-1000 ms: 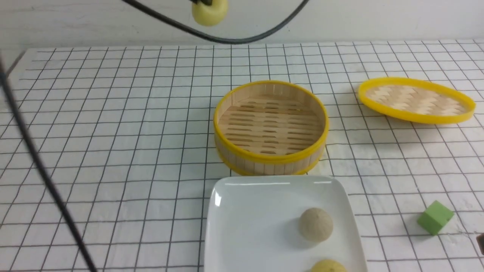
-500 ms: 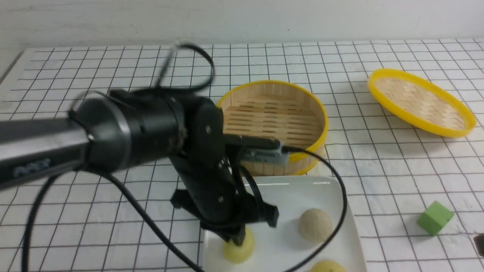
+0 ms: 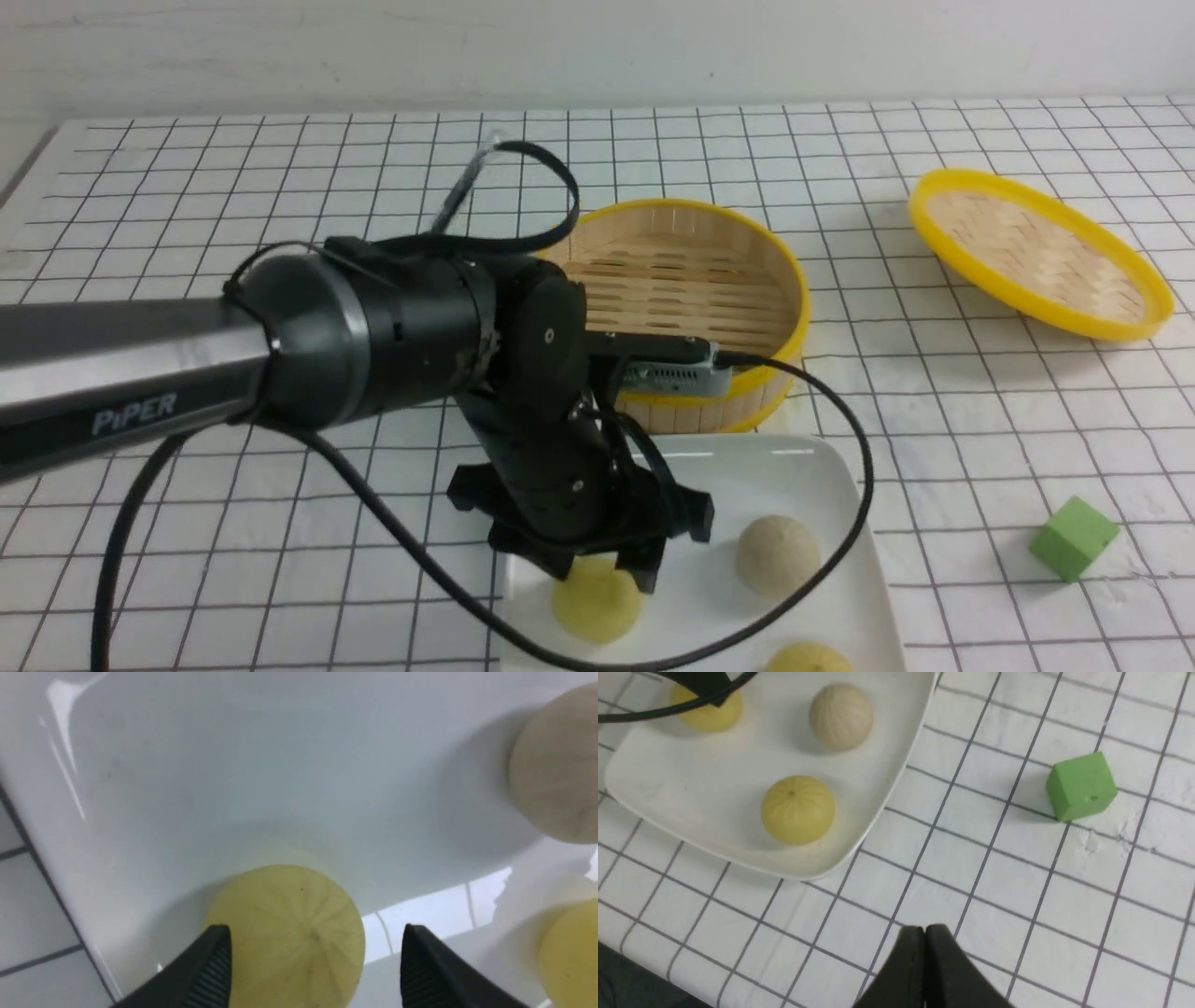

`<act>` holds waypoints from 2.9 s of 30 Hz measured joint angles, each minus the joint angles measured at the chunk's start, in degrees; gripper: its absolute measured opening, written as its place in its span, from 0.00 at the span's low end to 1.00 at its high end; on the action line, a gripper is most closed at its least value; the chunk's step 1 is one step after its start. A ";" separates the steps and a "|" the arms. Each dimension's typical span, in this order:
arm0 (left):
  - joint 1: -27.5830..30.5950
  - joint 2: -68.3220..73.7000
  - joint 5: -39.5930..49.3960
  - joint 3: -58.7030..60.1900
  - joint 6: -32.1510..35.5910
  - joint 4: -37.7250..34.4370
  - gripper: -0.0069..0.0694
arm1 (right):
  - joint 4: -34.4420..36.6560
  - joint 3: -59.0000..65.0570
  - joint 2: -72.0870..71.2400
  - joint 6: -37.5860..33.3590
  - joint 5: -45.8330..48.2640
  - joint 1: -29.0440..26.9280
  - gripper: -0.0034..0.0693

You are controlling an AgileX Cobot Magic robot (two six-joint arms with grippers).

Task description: Put the steamed buns into the plate on the white-black tablecloth.

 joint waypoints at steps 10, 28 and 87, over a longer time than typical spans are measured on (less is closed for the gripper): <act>0.00 -0.97 4.05 -1.10 0.58 1.11 0.44 | 5.14 18.23 -15.52 -2.14 -34.75 0.00 0.07; 0.00 -0.97 4.02 -1.10 4.75 1.25 0.09 | 0.06 22.94 -15.69 -2.37 -45.27 0.00 0.09; 0.00 -72.37 -22.75 46.94 -24.61 21.16 0.12 | -10.05 37.38 -19.66 -2.37 -38.84 -14.28 0.18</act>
